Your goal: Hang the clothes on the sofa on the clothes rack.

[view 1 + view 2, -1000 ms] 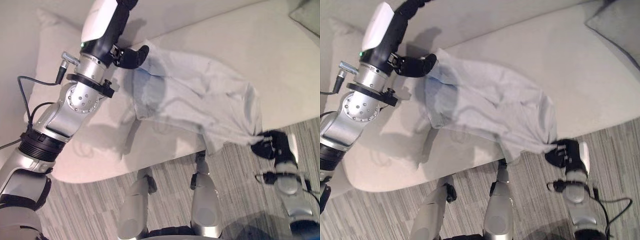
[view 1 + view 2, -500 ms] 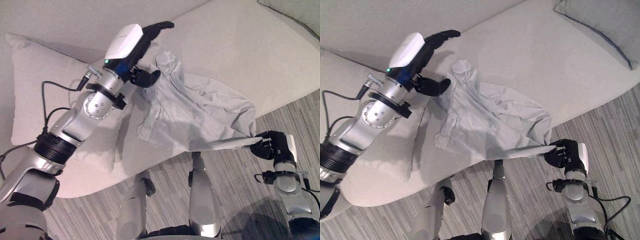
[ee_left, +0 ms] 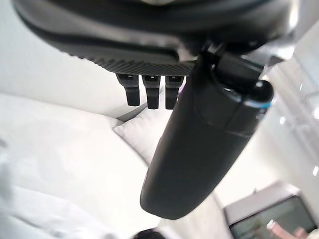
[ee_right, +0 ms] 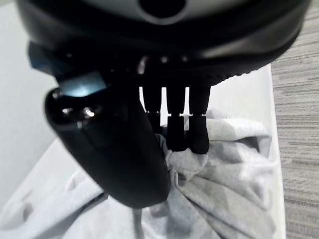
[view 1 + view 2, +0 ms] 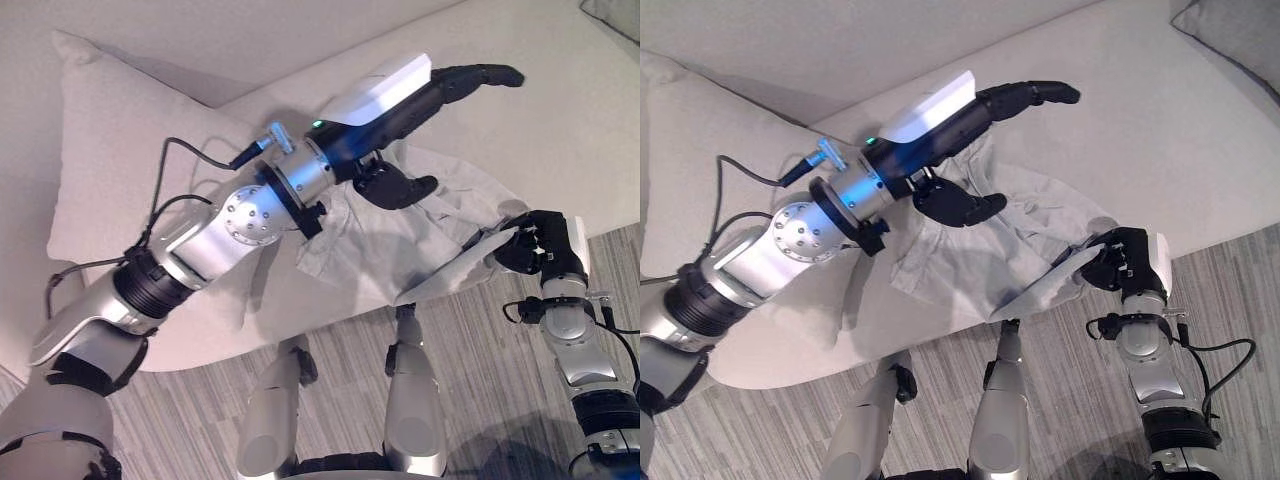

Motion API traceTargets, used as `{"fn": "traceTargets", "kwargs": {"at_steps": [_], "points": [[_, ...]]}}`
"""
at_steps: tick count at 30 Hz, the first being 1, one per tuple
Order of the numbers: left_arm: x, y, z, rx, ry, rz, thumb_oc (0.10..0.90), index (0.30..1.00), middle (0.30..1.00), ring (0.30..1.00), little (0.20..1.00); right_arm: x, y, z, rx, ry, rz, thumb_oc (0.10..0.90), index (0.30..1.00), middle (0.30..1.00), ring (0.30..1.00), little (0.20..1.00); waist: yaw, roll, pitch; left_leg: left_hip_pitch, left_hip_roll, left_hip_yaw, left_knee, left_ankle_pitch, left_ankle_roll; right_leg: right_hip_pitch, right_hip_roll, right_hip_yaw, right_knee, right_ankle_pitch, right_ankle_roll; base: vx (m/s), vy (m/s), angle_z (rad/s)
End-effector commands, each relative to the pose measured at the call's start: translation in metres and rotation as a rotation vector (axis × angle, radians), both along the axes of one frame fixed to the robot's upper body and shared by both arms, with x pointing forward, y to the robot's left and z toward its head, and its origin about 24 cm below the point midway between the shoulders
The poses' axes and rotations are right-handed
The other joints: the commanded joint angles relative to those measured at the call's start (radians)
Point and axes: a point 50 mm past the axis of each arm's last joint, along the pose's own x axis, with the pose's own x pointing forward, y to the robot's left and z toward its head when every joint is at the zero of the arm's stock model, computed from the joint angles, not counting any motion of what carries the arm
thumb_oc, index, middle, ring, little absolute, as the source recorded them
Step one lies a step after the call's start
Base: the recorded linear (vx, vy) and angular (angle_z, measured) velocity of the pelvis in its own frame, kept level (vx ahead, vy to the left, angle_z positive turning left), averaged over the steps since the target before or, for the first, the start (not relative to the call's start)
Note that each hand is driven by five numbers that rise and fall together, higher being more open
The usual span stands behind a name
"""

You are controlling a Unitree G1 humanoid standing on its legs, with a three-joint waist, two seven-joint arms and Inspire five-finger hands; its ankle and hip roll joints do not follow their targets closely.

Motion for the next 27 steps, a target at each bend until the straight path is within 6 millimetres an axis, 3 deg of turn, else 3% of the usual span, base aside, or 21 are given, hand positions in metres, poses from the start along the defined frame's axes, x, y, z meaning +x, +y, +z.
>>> {"fn": "traceTargets", "kwargs": {"at_steps": [1, 5, 7, 8, 12, 13, 15, 17, 20, 21, 22, 25, 27], "points": [[-0.026, -0.015, 0.041, -0.127, -0.185, -0.135, 0.8, 0.9, 0.9, 0.9, 0.9, 0.003, -0.005, 0.039, -0.13, -0.148, -0.009, 0.4, 0.3, 0.3, 0.3, 0.3, -0.003, -0.039, -0.01, 0.058, 0.071, -0.022, 0.07, -0.157, -0.073, 0.006, -0.051, 0.013, 0.003, -0.012, 0.022, 0.01, 0.005, 0.05], [-0.022, -0.019, 0.033, -0.128, -0.142, -0.135, 0.8, 0.9, 0.9, 0.9, 0.9, 0.019, 0.009, 0.055, -0.198, -0.176, 0.042, 0.4, 0.3, 0.3, 0.3, 0.3, 0.006, -0.026, -0.002, 0.056, 0.07, -0.021, 0.086, -0.166, -0.07, 0.008, -0.052, 0.023, 0.003, -0.015, 0.016, 0.0, 0.007, -0.01], [-0.016, -0.012, 0.028, -0.134, -0.12, -0.096, 0.8, 0.9, 0.9, 0.9, 0.9, 0.024, 0.023, 0.082, -0.239, -0.277, 0.104, 0.4, 0.3, 0.3, 0.3, 0.3, 0.014, -0.021, -0.009, 0.07, 0.073, -0.021, 0.082, -0.17, -0.073, 0.02, -0.048, 0.024, 0.003, -0.022, 0.016, 0.02, 0.025, -0.05], [-0.016, -0.011, 0.028, -0.134, -0.121, -0.096, 0.8, 0.9, 0.9, 0.9, 0.9, 0.024, 0.023, 0.083, -0.24, -0.278, 0.105, 0.4, 0.3, 0.3, 0.3, 0.3, 0.012, -0.022, -0.008, 0.068, 0.072, -0.021, 0.082, -0.166, -0.072, 0.018, -0.049, 0.025, 0.003, -0.019, 0.015, 0.05, 0.005, -0.06], [-0.001, 0.021, 0.008, -0.223, 0.001, -0.002, 0.8, 0.9, 0.9, 0.9, 0.9, 0.011, 0.053, 0.143, -0.198, -0.526, 0.339, 0.4, 0.3, 0.3, 0.3, 0.3, 0.025, -0.046, -0.065, 0.122, 0.079, -0.03, 0.077, -0.175, -0.073, 0.08, -0.034, 0.011, 0.003, -0.033, 0.002, 0.05, -0.013, -0.04], [-0.001, 0.021, 0.008, -0.223, 0.001, -0.002, 0.8, 0.9, 0.9, 0.9, 0.9, 0.011, 0.053, 0.143, -0.198, -0.526, 0.339, 0.4, 0.3, 0.3, 0.3, 0.3, 0.025, -0.047, -0.066, 0.122, 0.078, -0.03, 0.076, -0.174, -0.073, 0.08, -0.034, 0.011, 0.003, -0.033, 0.002, 0.04, -0.028, 0.02], [0.002, 0.043, -0.005, -0.287, 0.08, 0.044, 0.8, 0.9, 0.9, 0.9, 0.9, -0.005, 0.071, 0.179, -0.237, -0.615, 0.53, 0.4, 0.3, 0.3, 0.3, 0.3, 0.045, -0.072, -0.122, 0.181, 0.09, -0.033, 0.07, -0.187, -0.081, 0.141, -0.019, -0.017, 0.003, -0.049, -0.002, 0.12, -0.047, 0.07], [0.002, 0.048, -0.009, -0.302, 0.108, 0.055, 0.8, 0.9, 0.9, 0.9, 0.9, -0.008, 0.071, 0.185, -0.235, -0.619, 0.558, 0.4, 0.3, 0.3, 0.3, 0.3, 0.05, -0.079, -0.141, 0.195, 0.089, -0.034, 0.063, -0.181, -0.081, 0.157, -0.019, -0.025, 0.003, -0.05, -0.005, 0.08, -0.023, 0.16], [0.006, 0.064, -0.023, -0.327, 0.164, 0.105, 0.8, 0.9, 0.9, 0.9, 0.9, -0.013, 0.075, 0.211, -0.237, -0.659, 0.646, 0.4, 0.3, 0.3, 0.3, 0.3, 0.078, -0.101, -0.208, 0.259, 0.09, -0.032, 0.039, -0.182, -0.088, 0.219, -0.008, -0.056, 0.003, -0.068, -0.009, 0.1, -0.003, 0.18], [0.008, 0.076, -0.035, -0.332, 0.193, 0.163, 0.8, 0.9, 0.9, 0.9, 0.9, -0.016, 0.079, 0.226, -0.276, -0.652, 0.7, 0.4, 0.3, 0.3, 0.3, 0.3, 0.098, -0.118, -0.255, 0.298, 0.089, -0.031, 0.019, -0.184, -0.092, 0.257, 0.003, -0.071, 0.003, -0.082, -0.011, 0.11, 0.002, 0.19], [0.008, 0.076, -0.035, -0.333, 0.193, 0.164, 0.8, 0.9, 0.9, 0.9, 0.9, -0.016, 0.079, 0.226, -0.276, -0.652, 0.702, 0.4, 0.3, 0.3, 0.3, 0.3, 0.097, -0.118, -0.255, 0.297, 0.088, -0.03, 0.017, -0.18, -0.091, 0.255, 0.001, -0.07, 0.003, -0.079, -0.011, 0.14, -0.015, 0.13], [0.018, 0.103, -0.059, -0.368, 0.253, 0.311, 0.8, 0.9, 0.9, 0.9, 0.9, -0.021, 0.08, 0.263, -0.261, -0.676, 0.796, 0.4, 0.3, 0.3, 0.3, 0.3, 0.14, -0.153, -0.349, 0.338, 0.094, -0.036, 0.002, -0.182, -0.109, 0.322, 0.014, -0.114, 0.003, -0.1, -0.014, 0.06, -0.021, 0.1], [0.019, 0.108, -0.066, -0.381, 0.277, 0.338, 0.8, 0.9, 0.9, 0.9, 0.9, -0.02, 0.078, 0.269, -0.244, -0.677, 0.805, 0.4, 0.3, 0.3, 0.3, 0.3, 0.143, -0.16, -0.373, 0.337, 0.096, -0.042, 0.002, -0.178, -0.112, 0.331, 0.014, -0.127, 0.003, -0.1, -0.016, 0.03, -0.028, 0.05]]}}
